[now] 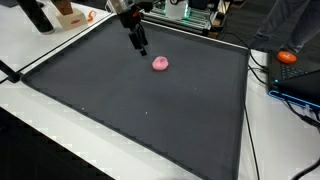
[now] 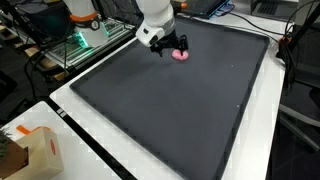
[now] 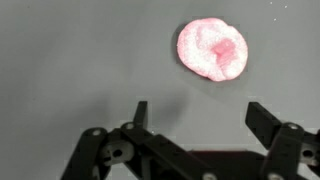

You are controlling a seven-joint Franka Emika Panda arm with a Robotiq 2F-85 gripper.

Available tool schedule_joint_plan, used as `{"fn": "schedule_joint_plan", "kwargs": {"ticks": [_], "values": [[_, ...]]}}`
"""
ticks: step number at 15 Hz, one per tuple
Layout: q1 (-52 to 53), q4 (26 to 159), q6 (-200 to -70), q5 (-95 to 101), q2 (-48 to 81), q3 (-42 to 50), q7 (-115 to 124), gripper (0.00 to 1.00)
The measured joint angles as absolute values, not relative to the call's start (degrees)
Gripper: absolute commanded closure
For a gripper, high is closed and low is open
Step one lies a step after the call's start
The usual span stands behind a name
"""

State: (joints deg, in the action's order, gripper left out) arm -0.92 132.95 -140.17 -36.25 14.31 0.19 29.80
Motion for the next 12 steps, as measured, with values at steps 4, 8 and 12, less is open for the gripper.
{"fn": "schedule_joint_plan", "kwargs": {"ticks": [4,8,12], "values": [[-0.9,133.2,-140.2,-36.5,13.9,0.1,29.2,0.0],[0.7,132.3,-140.4,-32.0,13.0,0.1,31.4,0.0],[4.1,131.9,-140.5,-22.1,10.4,0.1,41.8,0.0]]}}
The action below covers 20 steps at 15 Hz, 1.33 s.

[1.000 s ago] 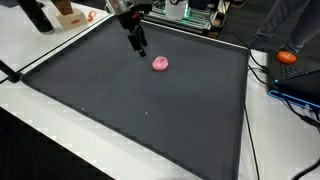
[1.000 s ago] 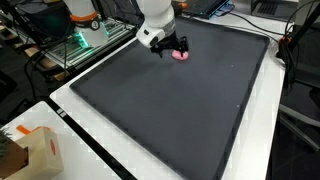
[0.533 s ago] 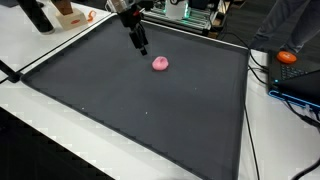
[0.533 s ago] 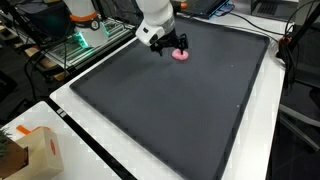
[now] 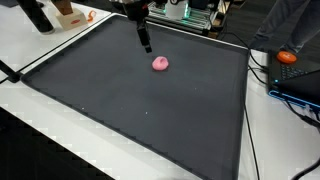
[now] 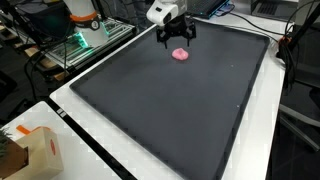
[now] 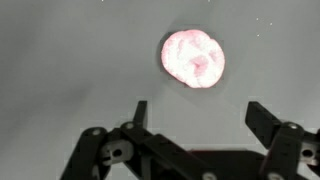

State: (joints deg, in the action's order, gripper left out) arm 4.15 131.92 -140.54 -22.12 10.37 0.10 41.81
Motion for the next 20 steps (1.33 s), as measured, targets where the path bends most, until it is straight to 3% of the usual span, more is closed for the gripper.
{"fn": "schedule_joint_plan", "kwargs": {"ticks": [11,20], "values": [[9.0,132.3,-139.8,-6.0,6.1,-2.1,64.3,0.0],[9.0,132.7,-142.5,-5.9,12.9,-2.6,65.5,0.0]]}}
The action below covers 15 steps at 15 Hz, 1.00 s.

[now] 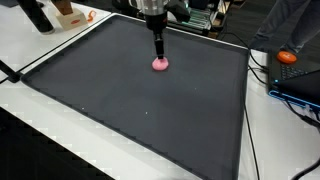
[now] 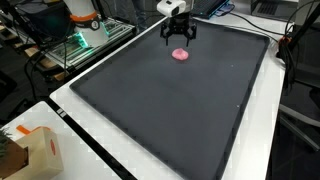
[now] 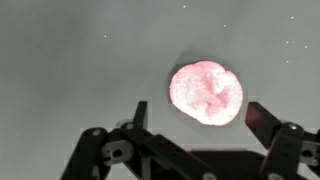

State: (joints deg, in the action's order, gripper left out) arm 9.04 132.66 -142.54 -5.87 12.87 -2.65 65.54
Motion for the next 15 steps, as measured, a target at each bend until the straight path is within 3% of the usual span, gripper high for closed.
{"fn": "schedule_joint_plan", "kwargs": {"ticks": [4,5,7,9,15], "values": [[9.0,132.1,-144.9,-6.6,16.2,-2.6,65.5,0.0],[9.0,131.9,-145.3,-6.8,16.7,-2.6,65.5,0.05],[9.1,131.6,-146.1,-7.5,17.5,-2.7,65.5,0.28],[9.1,131.4,-147.0,-8.5,18.0,-2.7,65.5,0.37],[9.1,130.5,-147.7,-11.0,18.7,-2.9,65.3,0.84]]}}
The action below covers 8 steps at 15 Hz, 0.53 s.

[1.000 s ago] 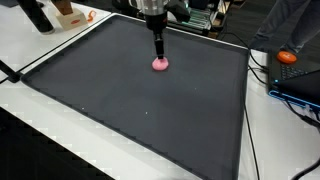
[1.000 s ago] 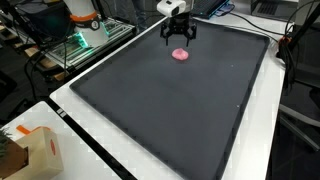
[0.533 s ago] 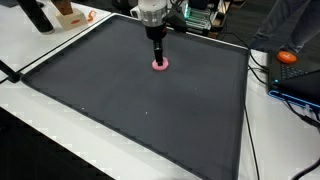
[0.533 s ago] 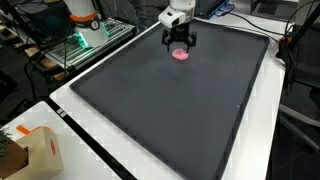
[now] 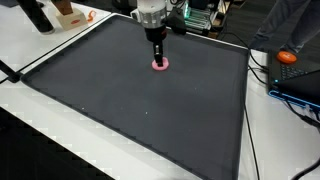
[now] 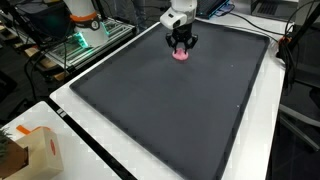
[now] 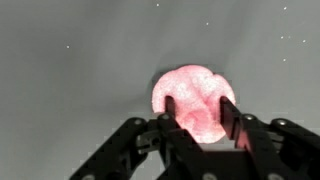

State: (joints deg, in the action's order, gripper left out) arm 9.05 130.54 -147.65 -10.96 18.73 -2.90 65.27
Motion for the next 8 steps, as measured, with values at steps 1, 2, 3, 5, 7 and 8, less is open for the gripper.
{"fn": "schedule_joint_plan", "kwargs": {"ticks": [1,2,3,5,7,8], "values": [[9.1,130.5,-147.7,-11.0,18.8,-2.9,65.3,0.9],[9.1,130.4,-147.7,-11.0,18.8,-2.9,65.3,0.96],[9.1,130.4,-147.7,-11.0,18.8,-2.9,65.3,0.99],[9.1,130.3,-147.7,-11.0,18.8,-2.9,65.3,1.0],[9.1,130.3,-147.7,-11.0,18.8,-2.9,65.3,0.98],[9.1,130.3,-147.7,-11.0,18.8,-2.9,65.3,1.0]]}}
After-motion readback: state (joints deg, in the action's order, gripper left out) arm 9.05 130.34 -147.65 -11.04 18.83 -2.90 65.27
